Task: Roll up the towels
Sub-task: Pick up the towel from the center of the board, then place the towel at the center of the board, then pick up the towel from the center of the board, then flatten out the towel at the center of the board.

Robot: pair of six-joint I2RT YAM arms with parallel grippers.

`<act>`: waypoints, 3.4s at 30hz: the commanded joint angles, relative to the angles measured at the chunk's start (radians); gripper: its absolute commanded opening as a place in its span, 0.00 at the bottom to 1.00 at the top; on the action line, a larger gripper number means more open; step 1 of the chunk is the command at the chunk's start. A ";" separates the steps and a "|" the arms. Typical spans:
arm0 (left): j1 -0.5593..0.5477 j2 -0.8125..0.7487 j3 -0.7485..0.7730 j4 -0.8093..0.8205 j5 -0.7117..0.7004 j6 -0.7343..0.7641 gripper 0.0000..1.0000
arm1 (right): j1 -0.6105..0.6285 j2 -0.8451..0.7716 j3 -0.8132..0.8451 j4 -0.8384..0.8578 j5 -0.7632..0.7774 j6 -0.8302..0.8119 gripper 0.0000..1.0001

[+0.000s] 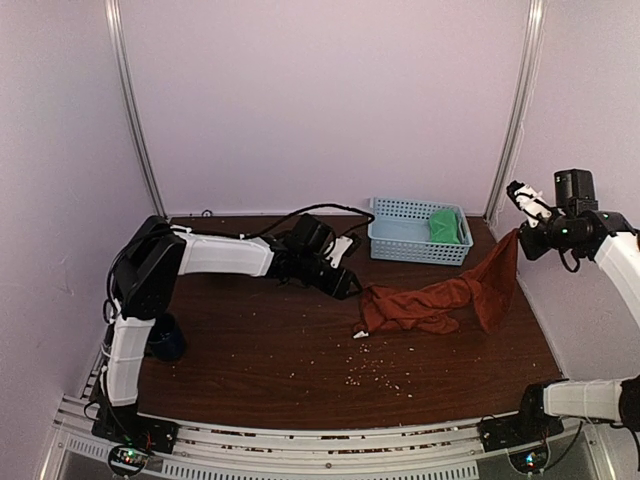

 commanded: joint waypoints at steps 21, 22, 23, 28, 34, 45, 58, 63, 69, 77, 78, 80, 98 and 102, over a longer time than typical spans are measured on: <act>0.020 -0.061 0.129 -0.021 0.024 0.040 0.00 | -0.012 0.083 0.136 0.066 0.009 0.057 0.00; 0.025 -0.125 0.137 -0.070 -0.037 0.086 0.00 | -0.021 0.100 0.179 0.064 0.018 0.056 0.00; 0.031 -0.184 0.150 -0.120 -0.103 0.134 0.00 | -0.033 0.117 0.230 0.059 0.017 0.056 0.00; 0.060 -0.417 0.214 -0.362 -0.385 0.320 0.00 | -0.126 0.215 0.447 0.063 -0.038 0.104 0.00; 0.062 -0.586 0.172 -0.479 -0.429 0.358 0.00 | -0.178 0.218 0.522 0.060 -0.214 0.150 0.00; -0.054 -0.959 -0.349 -0.460 0.114 0.294 0.00 | -0.176 -0.044 0.118 -0.063 -0.501 -0.020 0.00; 0.027 -0.791 -0.561 -0.386 -0.066 0.083 0.59 | -0.174 0.162 -0.113 -0.245 -0.307 -0.318 0.00; 0.172 -0.555 -0.520 -0.325 -0.108 0.041 0.51 | -0.170 0.293 -0.080 -0.241 -0.390 -0.276 0.00; 0.197 -0.413 -0.469 -0.226 -0.077 0.107 0.54 | -0.153 0.344 -0.061 -0.209 -0.421 -0.229 0.00; 0.198 -0.312 -0.439 -0.171 0.037 0.145 0.45 | -0.148 0.372 -0.058 -0.181 -0.427 -0.222 0.00; 0.199 -0.297 -0.429 -0.173 0.045 0.148 0.40 | -0.148 0.374 -0.058 -0.176 -0.429 -0.219 0.00; 0.199 -0.283 -0.415 -0.175 0.039 0.146 0.32 | -0.148 0.379 -0.055 -0.167 -0.433 -0.214 0.00; 0.238 -0.489 -0.250 -0.409 -0.119 0.218 0.00 | -0.150 0.375 0.188 -0.150 -0.416 -0.115 0.00; 0.273 -0.592 -0.059 -0.485 -0.254 0.252 0.00 | -0.151 0.407 0.418 -0.150 -0.402 -0.060 0.00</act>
